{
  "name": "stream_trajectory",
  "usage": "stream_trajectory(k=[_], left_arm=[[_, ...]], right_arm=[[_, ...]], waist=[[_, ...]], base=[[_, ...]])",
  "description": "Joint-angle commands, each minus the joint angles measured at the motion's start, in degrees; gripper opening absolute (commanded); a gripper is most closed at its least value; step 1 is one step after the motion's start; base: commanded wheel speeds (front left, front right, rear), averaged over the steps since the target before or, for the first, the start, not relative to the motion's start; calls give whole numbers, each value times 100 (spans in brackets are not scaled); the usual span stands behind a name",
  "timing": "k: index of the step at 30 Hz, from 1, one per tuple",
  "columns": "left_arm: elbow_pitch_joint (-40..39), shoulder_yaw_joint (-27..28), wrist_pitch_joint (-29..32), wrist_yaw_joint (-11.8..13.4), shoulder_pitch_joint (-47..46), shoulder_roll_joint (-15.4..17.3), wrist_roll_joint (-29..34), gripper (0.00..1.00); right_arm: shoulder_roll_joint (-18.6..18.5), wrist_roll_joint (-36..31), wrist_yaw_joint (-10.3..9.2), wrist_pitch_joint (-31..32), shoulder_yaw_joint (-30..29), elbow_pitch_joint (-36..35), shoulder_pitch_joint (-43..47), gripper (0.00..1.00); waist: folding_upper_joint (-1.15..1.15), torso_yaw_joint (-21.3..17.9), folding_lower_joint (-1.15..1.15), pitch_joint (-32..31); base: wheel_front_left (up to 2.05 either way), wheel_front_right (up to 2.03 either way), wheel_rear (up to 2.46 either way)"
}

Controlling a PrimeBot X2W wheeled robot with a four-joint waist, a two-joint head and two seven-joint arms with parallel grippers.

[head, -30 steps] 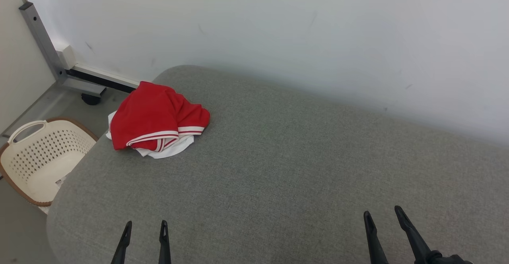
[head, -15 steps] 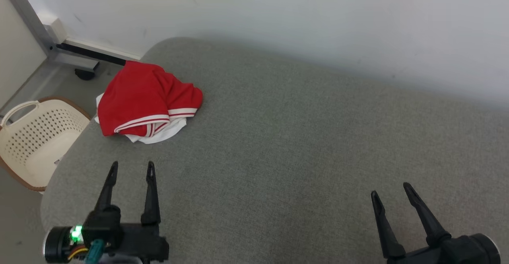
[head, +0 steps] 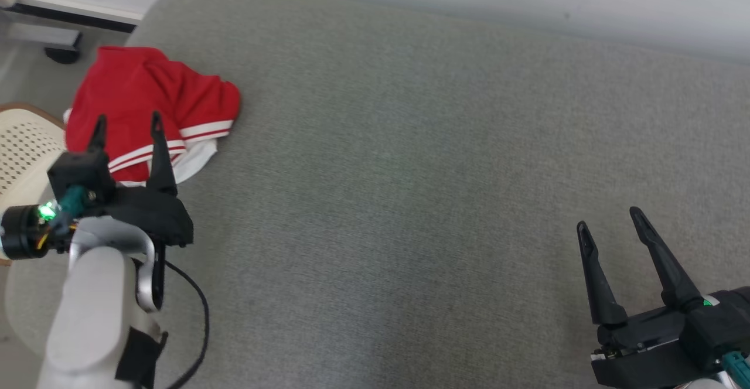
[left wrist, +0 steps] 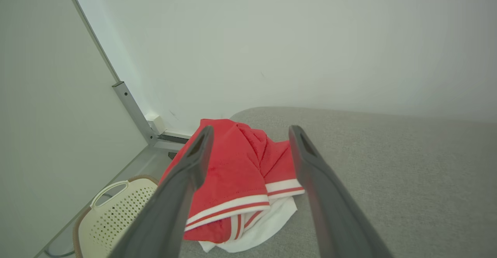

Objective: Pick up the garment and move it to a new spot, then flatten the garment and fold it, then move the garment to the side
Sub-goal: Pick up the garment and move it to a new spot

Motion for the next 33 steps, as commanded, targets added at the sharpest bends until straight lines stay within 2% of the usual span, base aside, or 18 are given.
stream_trajectory(k=[1, 10, 15, 23, 33], left_arm=[[269, 81, 270, 61, -262, 83, -73, 100], [1369, 367, 1208, 349, -1154, 411, -265, 100], [1902, 356, 1583, 388, -1465, 584, -297, 100], [2666, 348, 1405, 375, -1724, 685, -373, 100], [3311, 242, 1226, 308, -2049, 596, -449, 100]], right_arm=[[-36, -69, -14, -5, 12, -63, -100, 100], [-65, -82, -14, -5, -106, -136, -210, 100], [-69, -88, -14, -5, -147, -163, -282, 100], [-101, -46, -14, -5, -178, -175, -418, 100], [-206, -8, -14, -5, -179, -195, -506, 100]], waist=[[-1, -418, -2, 446], [-1, -692, -2, 786], [-1, -765, -2, 934], [-1, -797, -2, 1115], [-1, -731, -2, 1337]], base=[[0, 0, 0], [0, 0, 0], [0, 0, 0], [0, 0, 0], [0, 0, 0]])
